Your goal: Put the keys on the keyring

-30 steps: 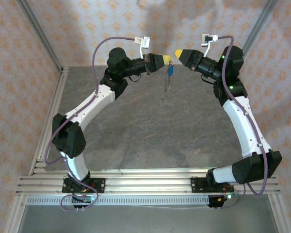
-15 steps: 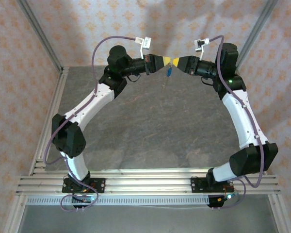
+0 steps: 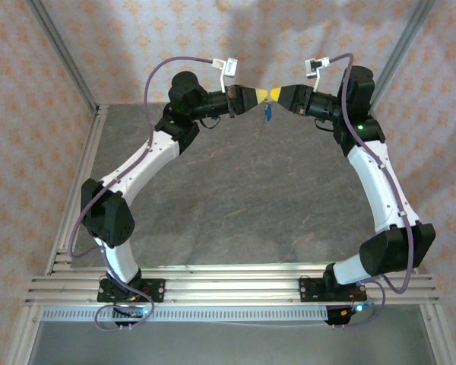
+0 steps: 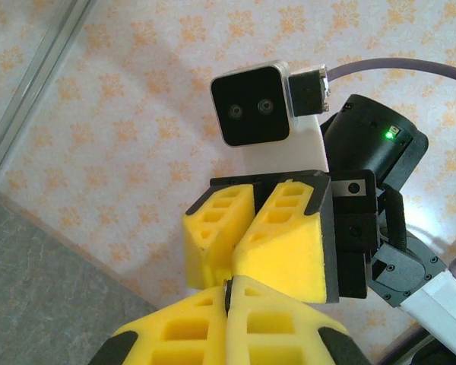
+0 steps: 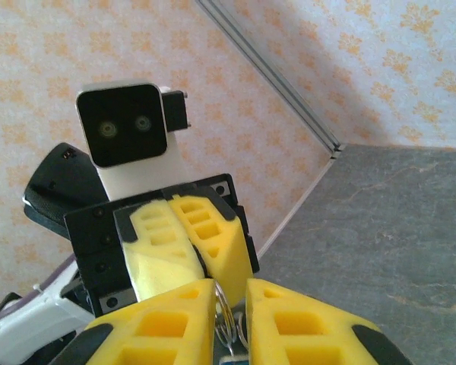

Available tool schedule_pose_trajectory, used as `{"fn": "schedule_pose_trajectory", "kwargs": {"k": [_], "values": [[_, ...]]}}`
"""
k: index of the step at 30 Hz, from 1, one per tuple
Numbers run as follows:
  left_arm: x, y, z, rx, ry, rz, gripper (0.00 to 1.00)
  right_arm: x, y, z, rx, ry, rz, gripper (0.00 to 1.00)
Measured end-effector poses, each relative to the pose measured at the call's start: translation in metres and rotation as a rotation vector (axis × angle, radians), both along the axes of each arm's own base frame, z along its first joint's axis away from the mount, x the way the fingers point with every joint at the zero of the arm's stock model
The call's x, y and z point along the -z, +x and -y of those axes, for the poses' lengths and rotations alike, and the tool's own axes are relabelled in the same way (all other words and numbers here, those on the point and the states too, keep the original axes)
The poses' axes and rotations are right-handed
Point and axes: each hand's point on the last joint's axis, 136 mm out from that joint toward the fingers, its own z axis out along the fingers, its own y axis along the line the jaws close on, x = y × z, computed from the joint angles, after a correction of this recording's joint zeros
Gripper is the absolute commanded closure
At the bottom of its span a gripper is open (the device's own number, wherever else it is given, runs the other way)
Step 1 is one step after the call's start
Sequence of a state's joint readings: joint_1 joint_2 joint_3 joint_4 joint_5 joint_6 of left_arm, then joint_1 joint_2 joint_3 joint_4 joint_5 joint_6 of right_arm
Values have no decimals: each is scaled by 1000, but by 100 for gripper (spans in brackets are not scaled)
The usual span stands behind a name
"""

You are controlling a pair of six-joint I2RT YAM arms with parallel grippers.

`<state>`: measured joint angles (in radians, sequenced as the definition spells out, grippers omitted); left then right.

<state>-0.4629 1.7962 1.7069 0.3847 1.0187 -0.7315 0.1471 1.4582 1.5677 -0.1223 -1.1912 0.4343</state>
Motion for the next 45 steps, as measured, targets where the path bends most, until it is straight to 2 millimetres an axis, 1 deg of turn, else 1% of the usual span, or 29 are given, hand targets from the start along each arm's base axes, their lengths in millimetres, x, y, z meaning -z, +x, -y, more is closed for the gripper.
{"fn": "schedule_pose_trajectory", "kwargs": {"k": [4, 6, 9, 13, 19, 22, 24, 29, 33, 39, 42, 45], "values": [[0, -1, 1, 1, 0, 0, 100, 0, 1, 0, -2, 10, -2, 83], [0, 0, 1, 0, -1, -1, 100, 1, 2, 0, -1, 15, -1, 85], [0, 1, 0, -9, -4, -8, 100, 5, 5, 0, 11, 25, -2, 88], [0, 5, -1, -26, -18, -33, 100, 9, 6, 3, 44, 57, -3, 89], [-6, 8, -3, -45, -54, -51, 100, 13, 11, 5, 75, 115, -14, 89], [-15, 6, -4, -41, -82, -19, 100, 18, 15, 7, 95, 137, -44, 88], [-18, 5, -5, -40, -90, -9, 100, 20, 16, 7, 101, 147, -55, 88], [-21, 5, -5, -42, -99, -3, 100, 16, 16, 3, 104, 170, -50, 88], [-22, 5, -6, -48, -104, 3, 100, 17, 18, 4, 129, 195, -48, 88], [-17, 9, -7, -66, -107, -5, 100, 29, 22, 12, 201, 256, -77, 87], [-17, 10, -7, -70, -109, -4, 100, 29, 20, 11, 218, 283, -74, 87], [-16, 11, -7, -75, -111, -4, 100, 24, 18, 10, 231, 312, -60, 86]]}}
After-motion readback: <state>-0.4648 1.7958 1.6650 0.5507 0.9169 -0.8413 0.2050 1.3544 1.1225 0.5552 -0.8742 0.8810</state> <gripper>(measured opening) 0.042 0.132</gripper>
